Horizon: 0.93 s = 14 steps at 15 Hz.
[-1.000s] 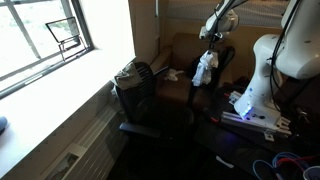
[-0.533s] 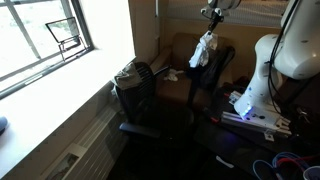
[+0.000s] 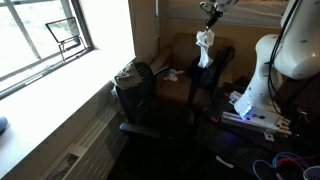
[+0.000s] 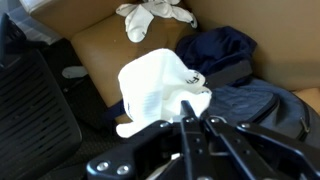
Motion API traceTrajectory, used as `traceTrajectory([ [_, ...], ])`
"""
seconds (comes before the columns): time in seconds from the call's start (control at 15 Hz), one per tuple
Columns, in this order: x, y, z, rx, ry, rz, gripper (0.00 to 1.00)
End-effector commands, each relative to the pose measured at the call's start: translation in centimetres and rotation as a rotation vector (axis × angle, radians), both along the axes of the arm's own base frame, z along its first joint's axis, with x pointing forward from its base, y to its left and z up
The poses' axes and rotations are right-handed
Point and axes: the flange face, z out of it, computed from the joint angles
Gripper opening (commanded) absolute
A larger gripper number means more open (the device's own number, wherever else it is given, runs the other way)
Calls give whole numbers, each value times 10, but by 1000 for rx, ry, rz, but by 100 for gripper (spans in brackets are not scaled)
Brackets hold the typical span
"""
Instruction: Pick up the blue cloth on the backrest and place it on the right side of the brown couch, then pick up the cream white pants on the left side of the couch and place it on the backrest then pick up the white cloth on the seat of the chair and place it on the couch then finally pick up the bag and put it on the seat of the chair
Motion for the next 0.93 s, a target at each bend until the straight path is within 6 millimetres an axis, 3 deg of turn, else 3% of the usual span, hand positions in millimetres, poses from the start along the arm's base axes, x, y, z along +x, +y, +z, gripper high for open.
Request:
traceTrajectory([
  [0.0,22,-4,35,34,-131,-143,1],
  [0.13,45,-6,68,31,-208,-218,1],
  [0.27,61,-15,88,21,-281,-311,1],
  [0.33,75,-17,85,9,-288,-351,1],
  [0.4,57,-7,85,44,-280,-272,5],
  [0.87,74,-12,79,-2,-269,-331,5],
])
